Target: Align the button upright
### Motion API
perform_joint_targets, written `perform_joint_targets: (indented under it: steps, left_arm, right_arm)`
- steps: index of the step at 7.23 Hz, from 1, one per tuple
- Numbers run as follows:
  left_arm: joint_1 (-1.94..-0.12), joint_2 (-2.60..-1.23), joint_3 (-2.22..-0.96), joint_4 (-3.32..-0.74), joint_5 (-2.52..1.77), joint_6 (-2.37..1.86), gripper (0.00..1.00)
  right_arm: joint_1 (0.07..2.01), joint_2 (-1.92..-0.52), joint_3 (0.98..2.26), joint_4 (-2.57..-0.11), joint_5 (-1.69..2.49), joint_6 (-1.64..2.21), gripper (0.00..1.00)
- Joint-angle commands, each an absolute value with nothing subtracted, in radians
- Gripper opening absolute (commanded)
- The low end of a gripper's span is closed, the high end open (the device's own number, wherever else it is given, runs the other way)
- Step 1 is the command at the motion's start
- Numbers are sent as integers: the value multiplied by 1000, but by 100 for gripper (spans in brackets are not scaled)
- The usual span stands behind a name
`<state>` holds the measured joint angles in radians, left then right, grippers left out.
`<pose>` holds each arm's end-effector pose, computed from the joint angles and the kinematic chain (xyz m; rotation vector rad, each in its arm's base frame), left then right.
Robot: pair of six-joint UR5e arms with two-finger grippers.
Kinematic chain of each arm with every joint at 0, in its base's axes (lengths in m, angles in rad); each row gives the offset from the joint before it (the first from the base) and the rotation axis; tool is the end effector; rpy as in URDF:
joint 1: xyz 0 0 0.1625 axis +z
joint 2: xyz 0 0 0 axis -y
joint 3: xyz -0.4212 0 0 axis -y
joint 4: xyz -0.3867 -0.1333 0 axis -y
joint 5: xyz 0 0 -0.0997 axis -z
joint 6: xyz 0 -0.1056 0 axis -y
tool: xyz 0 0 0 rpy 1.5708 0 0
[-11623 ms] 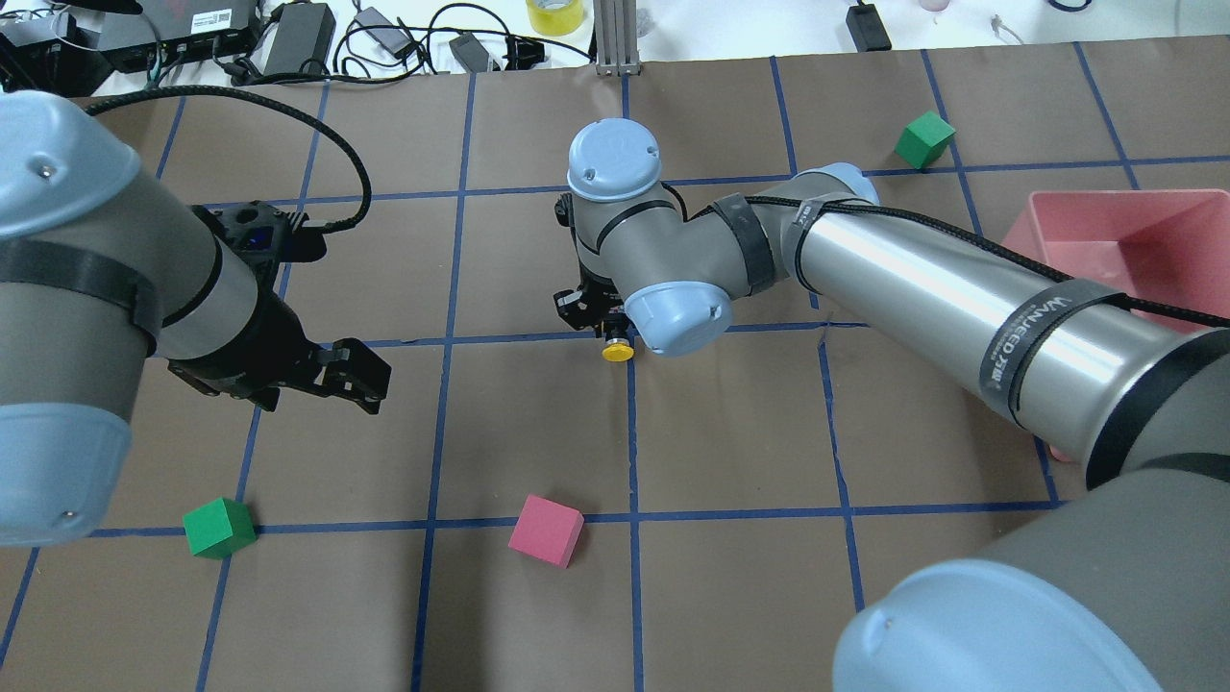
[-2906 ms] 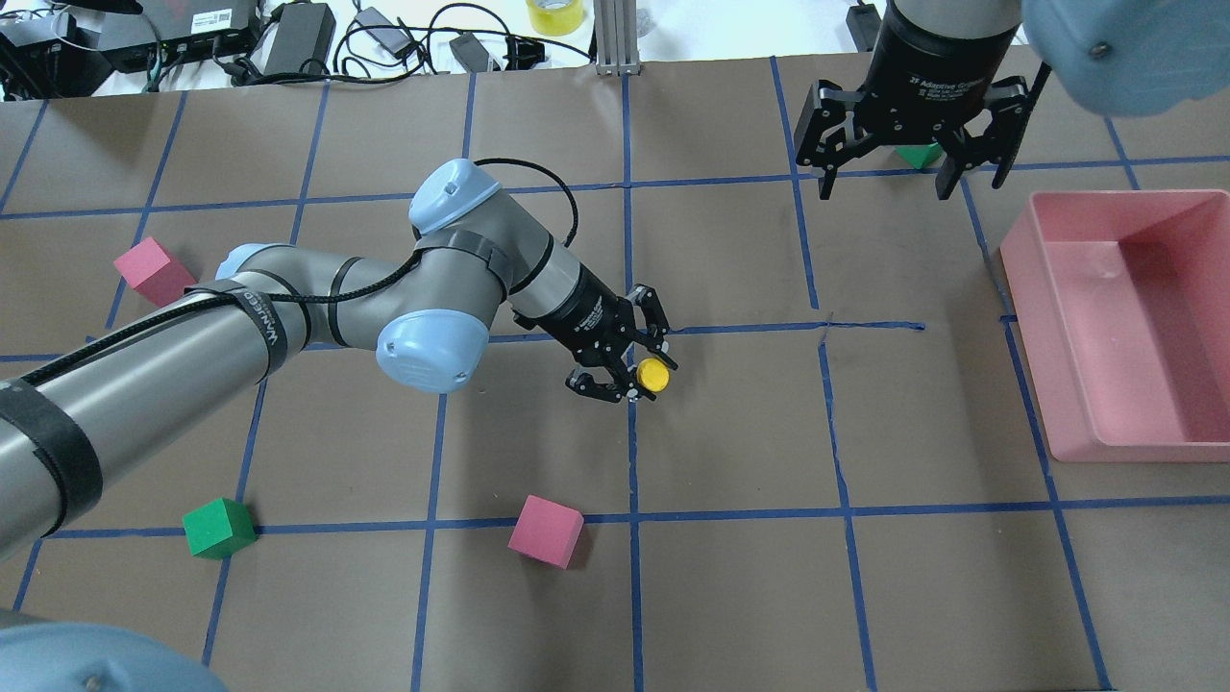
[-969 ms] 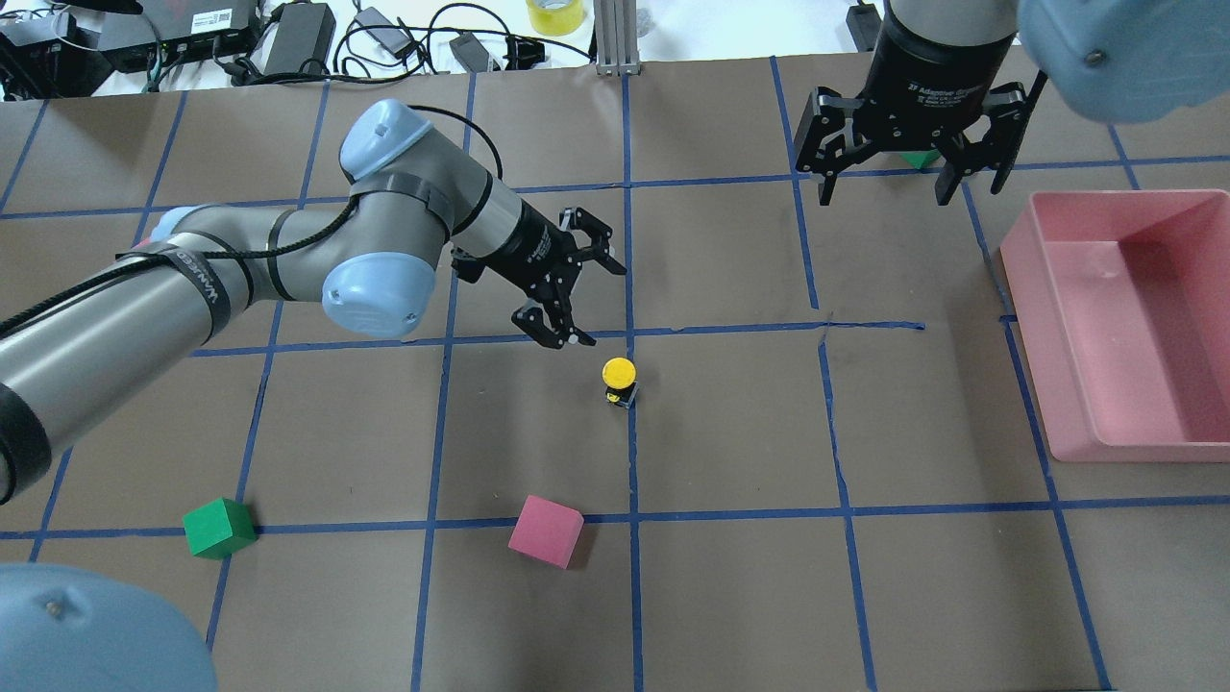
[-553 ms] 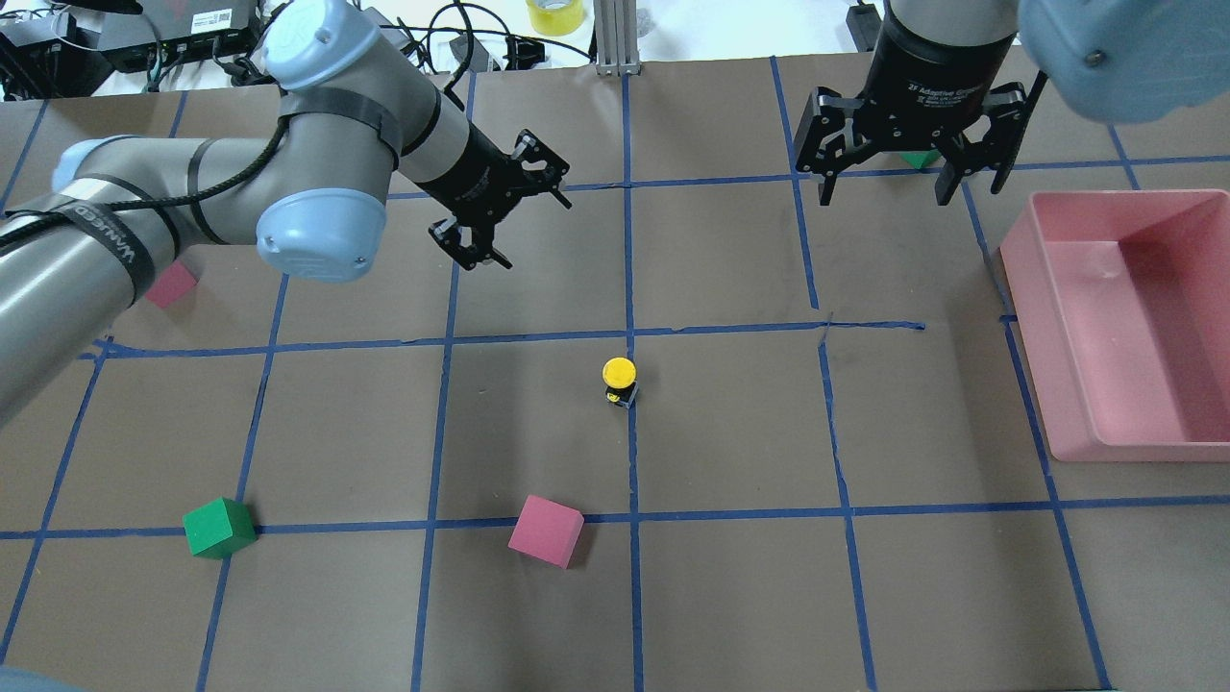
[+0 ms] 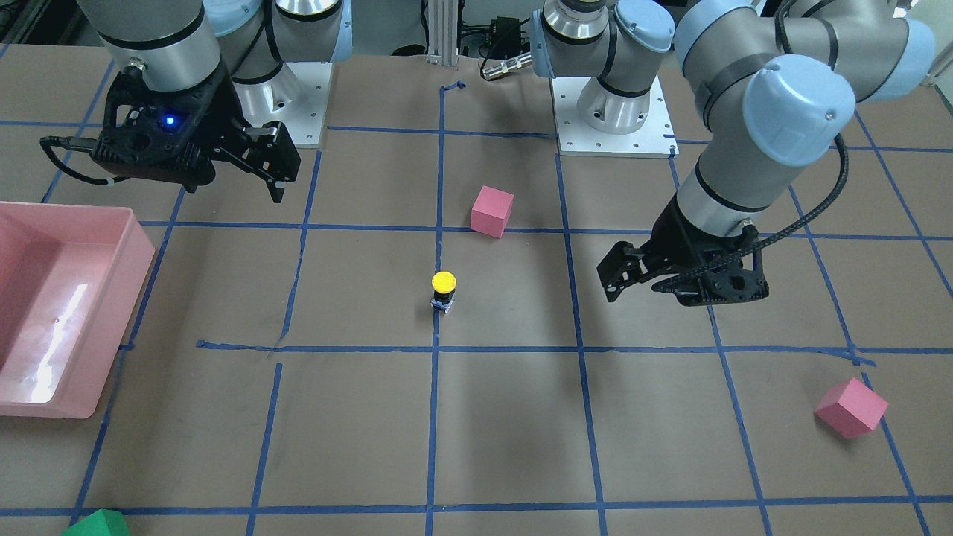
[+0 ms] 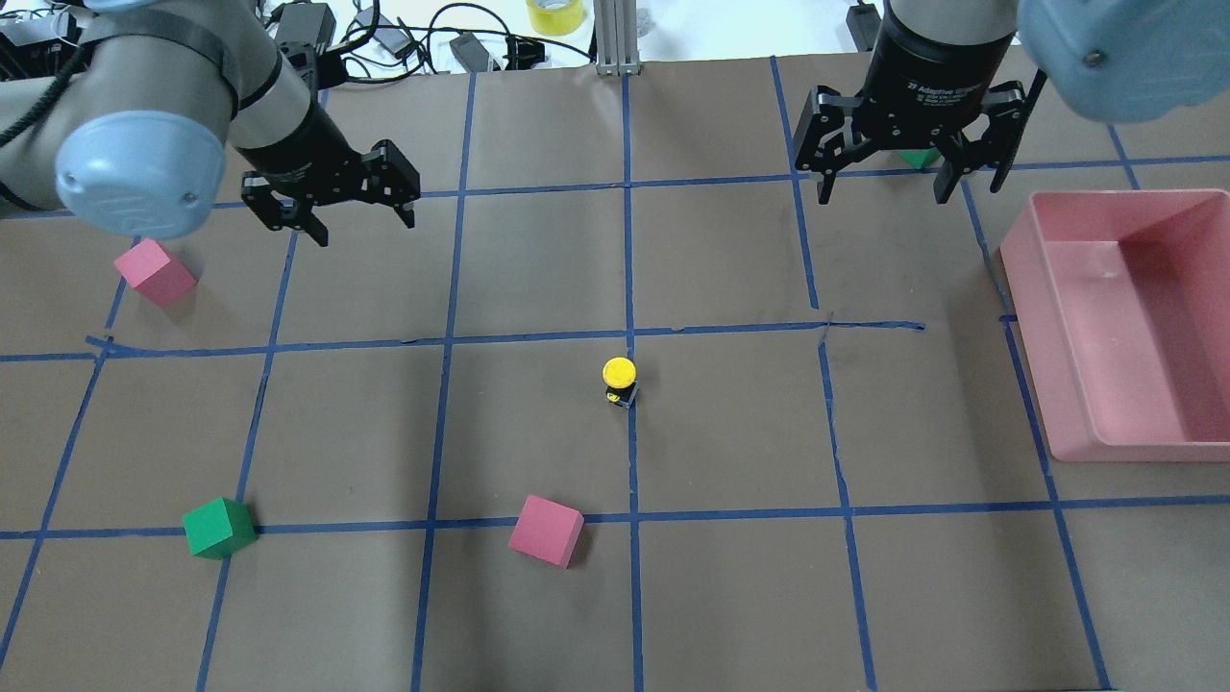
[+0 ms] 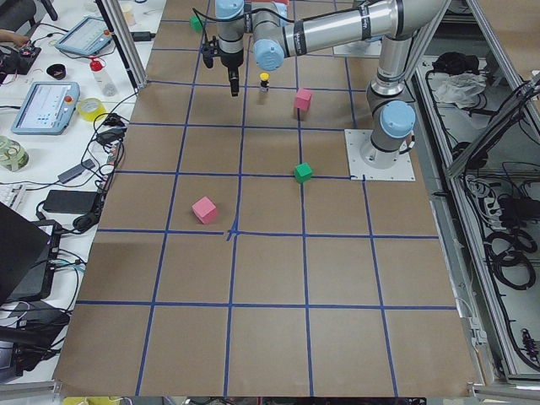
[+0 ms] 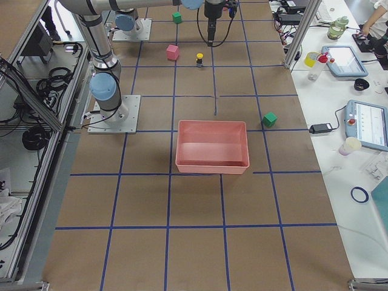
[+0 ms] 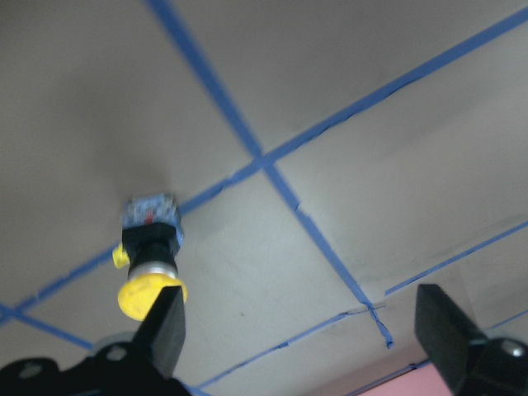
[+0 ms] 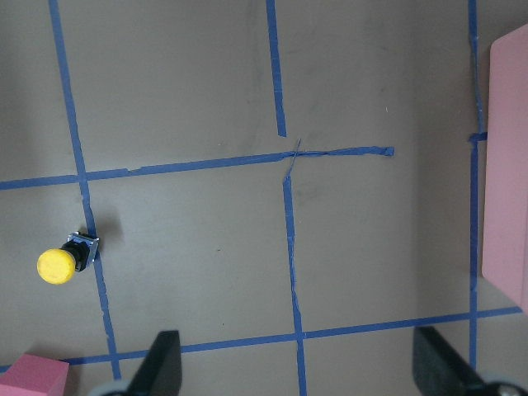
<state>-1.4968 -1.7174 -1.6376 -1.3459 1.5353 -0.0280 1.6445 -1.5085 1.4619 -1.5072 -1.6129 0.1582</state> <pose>-0.0967 -0.5490 0.3929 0.1580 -3.1023 0.0191 0.1661 -0.4995 0.4937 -0.1303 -3.0950 -0.0186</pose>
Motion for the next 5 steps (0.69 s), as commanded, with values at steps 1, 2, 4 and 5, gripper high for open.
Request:
perform_joint_targets:
  steps: [1, 2, 4, 5]
  left_arm:
    - [-1489, -1626, -1612, -1479, 1605, 43, 100]
    - [-1486, -1609, -1615, -1526, 1602, 43, 100]
    - [-1490, -1568, -1617, -1540, 1414, 44, 100]
    - [-1491, -1565, -1624, -1531, 1439, 55, 100]
  right_arm:
    - [1643, -1508, 1460, -1514, -1603, 129, 100]
    - [1644, -1514, 1459, -1513, -1605, 129, 100]
    - [1644, -1514, 1460, -1514, -1606, 127, 100]
    - [1644, -1514, 1460, -1514, -1605, 126, 100]
